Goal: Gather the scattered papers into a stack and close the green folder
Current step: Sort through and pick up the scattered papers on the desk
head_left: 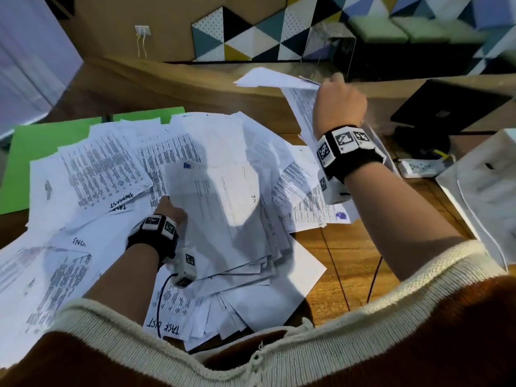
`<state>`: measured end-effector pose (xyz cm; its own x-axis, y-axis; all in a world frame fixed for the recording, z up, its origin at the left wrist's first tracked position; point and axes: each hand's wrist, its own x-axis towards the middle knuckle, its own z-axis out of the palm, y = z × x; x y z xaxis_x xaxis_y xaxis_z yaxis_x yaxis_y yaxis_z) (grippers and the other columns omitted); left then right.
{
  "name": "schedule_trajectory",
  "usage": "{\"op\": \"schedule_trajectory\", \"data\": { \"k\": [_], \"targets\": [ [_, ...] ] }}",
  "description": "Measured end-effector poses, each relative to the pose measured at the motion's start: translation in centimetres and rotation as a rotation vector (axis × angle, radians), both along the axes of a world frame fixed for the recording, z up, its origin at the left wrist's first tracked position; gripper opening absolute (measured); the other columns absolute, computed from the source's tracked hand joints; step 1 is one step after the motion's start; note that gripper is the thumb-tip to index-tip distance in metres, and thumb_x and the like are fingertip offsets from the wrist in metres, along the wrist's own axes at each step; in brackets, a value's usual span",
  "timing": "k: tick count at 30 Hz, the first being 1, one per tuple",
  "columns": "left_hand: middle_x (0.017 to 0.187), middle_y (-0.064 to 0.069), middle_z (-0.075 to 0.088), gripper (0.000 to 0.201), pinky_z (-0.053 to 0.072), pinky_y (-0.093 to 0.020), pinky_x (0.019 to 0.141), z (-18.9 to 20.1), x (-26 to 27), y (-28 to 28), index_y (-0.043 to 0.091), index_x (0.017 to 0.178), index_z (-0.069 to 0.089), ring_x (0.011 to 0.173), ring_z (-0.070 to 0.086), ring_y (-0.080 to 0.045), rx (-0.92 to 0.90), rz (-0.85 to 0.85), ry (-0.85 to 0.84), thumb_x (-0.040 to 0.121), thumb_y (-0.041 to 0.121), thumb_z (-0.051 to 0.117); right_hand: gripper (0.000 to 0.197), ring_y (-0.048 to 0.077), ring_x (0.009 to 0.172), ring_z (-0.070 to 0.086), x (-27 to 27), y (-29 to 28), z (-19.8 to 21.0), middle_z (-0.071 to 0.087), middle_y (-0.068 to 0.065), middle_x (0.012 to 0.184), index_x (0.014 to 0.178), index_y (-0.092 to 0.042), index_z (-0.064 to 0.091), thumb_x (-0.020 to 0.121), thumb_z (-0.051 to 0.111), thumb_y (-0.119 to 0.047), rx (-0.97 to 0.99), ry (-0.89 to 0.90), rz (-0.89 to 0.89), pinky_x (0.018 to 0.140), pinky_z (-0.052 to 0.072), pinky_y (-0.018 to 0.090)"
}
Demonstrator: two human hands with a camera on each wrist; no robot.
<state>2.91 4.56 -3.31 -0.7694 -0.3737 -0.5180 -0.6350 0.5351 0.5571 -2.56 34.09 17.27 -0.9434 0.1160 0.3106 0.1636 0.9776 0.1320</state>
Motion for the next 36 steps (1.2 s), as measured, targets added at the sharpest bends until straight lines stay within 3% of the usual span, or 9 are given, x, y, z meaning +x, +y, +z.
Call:
{"op": "schedule_trajectory", "data": {
  "k": [7,14,16,19,23,26,29,32,36],
  "targets": [
    [0.124,-0.027,0.057,0.050,0.047,-0.043,0.088,0.5,0.0,-0.7,-0.008,0.126,0.050,0.111,0.057,-0.040,0.111,-0.008,-0.039,0.084,0.011,0.067,0.030,0.033,0.116,0.056,-0.9,-0.7,0.1,0.058,0.013,0.125,0.120,-0.007,0.057,0.094,0.042,-0.009,-0.464,0.009,-0.130,0.089,0.047,0.038],
    [0.121,-0.028,0.060,0.070,0.043,-0.048,0.097,0.6,0.4,-0.7,0.001,0.129,0.054,0.110,0.062,-0.037,0.431,0.259,-0.045,0.094,0.058,0.035,0.039,0.029,0.125,0.051,-1.1,-0.9,-5.7,0.053,0.015,0.135,0.132,-0.002,0.051,0.096,0.048,-0.017,-1.062,-0.184,-0.259,0.091,0.043,0.030],
    [0.138,-0.023,0.047,0.075,0.035,-0.053,0.106,0.1,0.4,-0.9,0.006,0.138,0.048,0.121,0.052,-0.042,0.546,0.377,-0.041,0.091,0.064,0.036,0.039,0.029,0.125,0.051,-0.7,-1.1,-8.5,0.053,0.016,0.135,0.132,0.000,0.051,0.096,0.048,-0.016,-1.137,-0.247,-0.283,0.087,0.043,0.029],
    [0.144,-0.010,0.045,0.085,0.034,-0.047,0.109,-1.2,-0.2,-1.9,0.020,0.140,0.045,0.117,0.055,-0.032,0.702,0.381,-0.039,0.076,0.074,0.052,0.038,0.028,0.122,0.054,0.2,-2.3,-13.3,0.056,0.015,0.133,0.132,-0.003,0.052,0.097,0.046,-0.017,-1.231,-0.366,-0.298,0.074,0.039,0.020],
    [0.153,-0.002,0.031,0.128,0.025,-0.055,0.112,-7.5,-2.0,-5.0,0.037,0.142,0.039,0.141,0.031,-0.029,0.715,0.321,-0.068,0.027,0.086,0.069,0.041,0.027,0.107,0.062,1.0,-4.4,-18.9,0.056,0.015,0.133,0.136,-0.002,0.050,0.095,0.049,-0.009,-1.364,-0.375,-0.380,0.077,0.046,0.021],
    [0.156,-0.002,0.023,0.110,0.023,-0.058,0.111,-3.2,-1.0,-3.4,0.036,0.146,0.031,0.142,0.025,-0.032,0.727,0.361,-0.093,0.052,0.084,0.062,0.033,0.024,0.071,0.059,1.1,-6.0,-20.7,0.066,0.019,0.114,0.125,-0.001,0.059,0.098,0.048,-0.015,-1.299,-0.363,-0.328,0.064,0.047,0.027],
    [0.159,-0.005,0.010,0.077,0.019,-0.057,0.114,-0.2,-0.4,-1.6,0.028,0.151,0.017,0.145,0.015,-0.032,0.677,0.392,-0.083,0.088,0.062,0.045,0.029,0.023,0.072,0.056,0.5,-6.2,-20.9,0.061,0.014,0.086,0.117,-0.006,0.066,0.100,0.044,-0.016,-1.174,-0.300,-0.239,0.065,0.042,0.024],
    [0.159,-0.008,0.009,0.075,0.017,-0.052,0.116,-0.5,-0.2,-1.2,0.024,0.152,0.013,0.146,0.014,-0.031,0.631,0.412,-0.096,0.091,0.058,0.043,0.026,0.023,0.079,0.055,-0.5,-4.8,-20.1,0.059,0.013,0.090,0.099,-0.009,0.069,0.095,0.043,-0.003,-1.061,-0.227,-0.228,0.069,0.044,0.027],
    [0.158,-0.014,0.011,0.066,0.013,-0.049,0.115,0.6,0.3,-0.4,0.026,0.150,0.018,0.145,0.012,-0.034,0.557,0.359,-0.100,0.094,0.052,0.041,0.028,0.032,0.105,0.060,0.3,-2.3,-18.5,0.063,0.023,0.117,0.108,0.009,0.062,0.097,0.040,-0.005,-0.936,-0.402,-0.351,0.080,0.045,0.032]
  ]
}}
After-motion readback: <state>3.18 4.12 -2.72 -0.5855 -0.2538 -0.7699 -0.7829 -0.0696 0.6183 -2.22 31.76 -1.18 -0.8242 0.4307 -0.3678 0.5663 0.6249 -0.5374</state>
